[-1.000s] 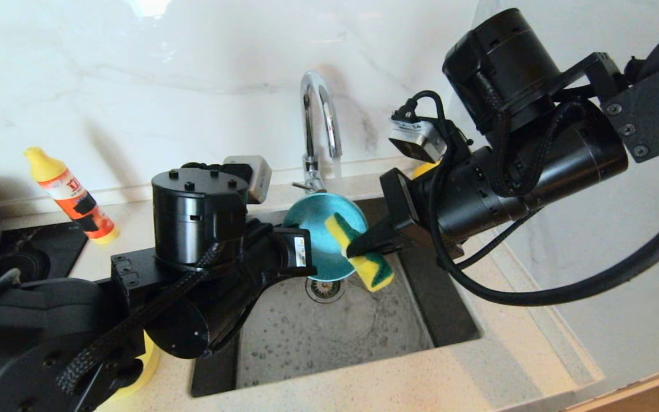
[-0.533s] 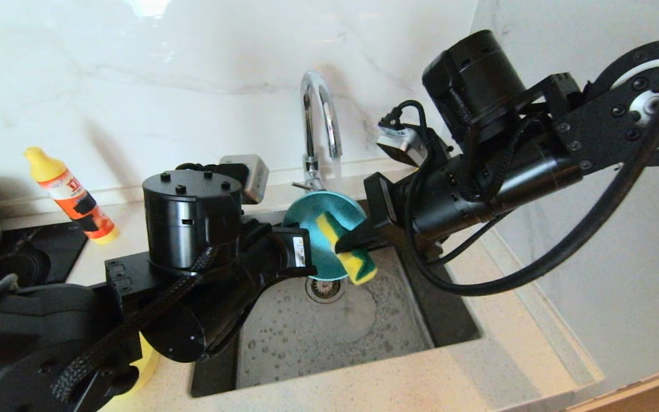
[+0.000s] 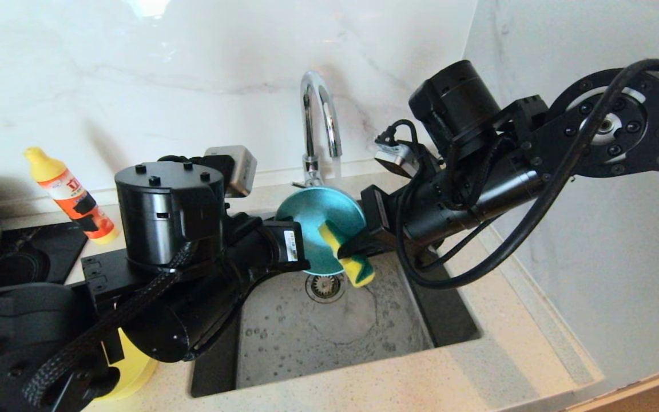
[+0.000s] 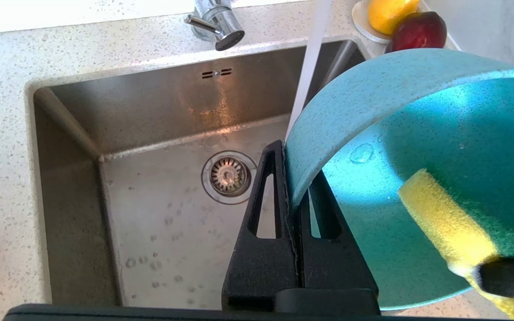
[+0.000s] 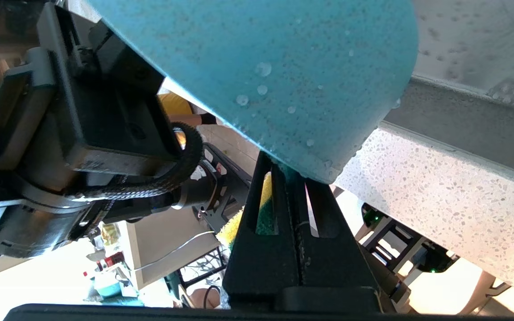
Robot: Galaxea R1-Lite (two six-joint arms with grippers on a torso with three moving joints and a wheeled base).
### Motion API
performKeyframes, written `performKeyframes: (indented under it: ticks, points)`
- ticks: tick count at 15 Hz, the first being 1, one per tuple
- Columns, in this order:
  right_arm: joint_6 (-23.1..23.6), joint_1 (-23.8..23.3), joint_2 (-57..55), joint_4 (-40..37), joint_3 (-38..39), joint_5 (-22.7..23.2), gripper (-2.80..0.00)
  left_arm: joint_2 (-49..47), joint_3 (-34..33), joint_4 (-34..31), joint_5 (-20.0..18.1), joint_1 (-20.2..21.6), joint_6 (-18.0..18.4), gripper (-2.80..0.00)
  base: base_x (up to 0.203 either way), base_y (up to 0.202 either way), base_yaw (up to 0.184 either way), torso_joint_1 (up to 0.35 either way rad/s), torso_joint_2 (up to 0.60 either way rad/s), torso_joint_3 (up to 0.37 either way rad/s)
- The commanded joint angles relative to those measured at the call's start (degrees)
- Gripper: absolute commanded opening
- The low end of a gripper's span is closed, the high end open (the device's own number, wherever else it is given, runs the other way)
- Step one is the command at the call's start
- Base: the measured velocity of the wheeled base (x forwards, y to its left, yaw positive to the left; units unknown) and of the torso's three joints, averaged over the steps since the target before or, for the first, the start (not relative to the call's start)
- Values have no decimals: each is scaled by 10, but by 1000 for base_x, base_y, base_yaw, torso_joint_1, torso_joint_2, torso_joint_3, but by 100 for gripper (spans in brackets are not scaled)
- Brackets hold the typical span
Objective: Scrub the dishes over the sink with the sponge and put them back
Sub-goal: Wipe the bowl
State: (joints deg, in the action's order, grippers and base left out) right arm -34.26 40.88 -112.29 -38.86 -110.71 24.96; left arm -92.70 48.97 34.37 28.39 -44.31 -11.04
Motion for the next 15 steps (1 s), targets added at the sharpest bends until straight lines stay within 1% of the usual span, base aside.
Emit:
performKeyframes:
  ticks: [1,8,10,15]
  points:
    - [-1,4,-4,1,-1,0,-280,1,1,3,1,-1,-1,-280,0,0,0,0,0,0]
    - [-2,36,-17,9,-2,0,-280,1,3,3,1,-1,-2,-280,0,0,0,0,0,0]
    - [-2,32,-16,22,-2,0,-280,6,-2,3,1,-1,-2,-280,0,0,0,0,0,0]
    - [-2,0,4,23,-2,0,-280,8,-11,3,1,-1,-1,-280,0,0,0,0,0,0]
